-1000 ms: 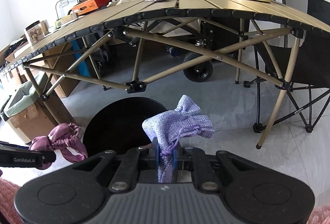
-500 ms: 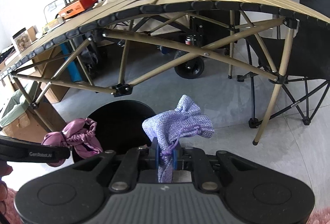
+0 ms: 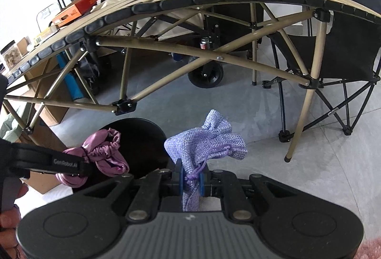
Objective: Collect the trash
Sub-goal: 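Open the left gripper to drop the pink cloth into the bin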
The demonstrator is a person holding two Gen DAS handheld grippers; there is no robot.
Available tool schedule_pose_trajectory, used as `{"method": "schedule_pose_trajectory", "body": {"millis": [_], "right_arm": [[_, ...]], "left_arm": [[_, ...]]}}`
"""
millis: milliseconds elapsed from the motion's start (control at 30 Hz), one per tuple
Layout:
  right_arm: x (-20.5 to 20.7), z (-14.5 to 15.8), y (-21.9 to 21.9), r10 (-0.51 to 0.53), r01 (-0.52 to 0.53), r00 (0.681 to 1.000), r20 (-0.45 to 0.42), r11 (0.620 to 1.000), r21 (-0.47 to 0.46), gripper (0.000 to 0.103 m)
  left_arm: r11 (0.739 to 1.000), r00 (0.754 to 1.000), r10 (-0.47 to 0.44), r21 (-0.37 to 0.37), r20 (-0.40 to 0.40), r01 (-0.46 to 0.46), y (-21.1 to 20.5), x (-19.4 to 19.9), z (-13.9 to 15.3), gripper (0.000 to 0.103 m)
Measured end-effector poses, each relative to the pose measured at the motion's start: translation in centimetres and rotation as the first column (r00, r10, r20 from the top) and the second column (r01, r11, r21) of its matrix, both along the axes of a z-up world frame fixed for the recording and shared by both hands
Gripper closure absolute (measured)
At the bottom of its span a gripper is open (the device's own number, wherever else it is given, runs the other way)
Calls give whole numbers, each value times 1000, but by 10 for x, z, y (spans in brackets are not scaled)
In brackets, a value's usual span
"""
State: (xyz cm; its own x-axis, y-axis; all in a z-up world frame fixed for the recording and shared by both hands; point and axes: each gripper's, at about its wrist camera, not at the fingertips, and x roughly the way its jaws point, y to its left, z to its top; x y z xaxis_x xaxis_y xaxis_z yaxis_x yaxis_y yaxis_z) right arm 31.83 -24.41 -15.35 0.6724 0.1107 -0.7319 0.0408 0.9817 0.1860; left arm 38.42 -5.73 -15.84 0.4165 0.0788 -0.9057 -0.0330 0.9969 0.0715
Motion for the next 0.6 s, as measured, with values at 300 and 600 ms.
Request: {"method": "schedule_pose_trajectory", "body": {"millis": [300,600], "right_arm": [[4,-5,-5,-34,34,999,-8,999,-14,92],[6,-7,-5,-42,42,999,-18,999,-16,92]], "left_arm": [[1000,999,31,2,-40,-31,-12,15,-13,59],[999,997,44,-4,-60,-44,-18,21,-19,58]]}}
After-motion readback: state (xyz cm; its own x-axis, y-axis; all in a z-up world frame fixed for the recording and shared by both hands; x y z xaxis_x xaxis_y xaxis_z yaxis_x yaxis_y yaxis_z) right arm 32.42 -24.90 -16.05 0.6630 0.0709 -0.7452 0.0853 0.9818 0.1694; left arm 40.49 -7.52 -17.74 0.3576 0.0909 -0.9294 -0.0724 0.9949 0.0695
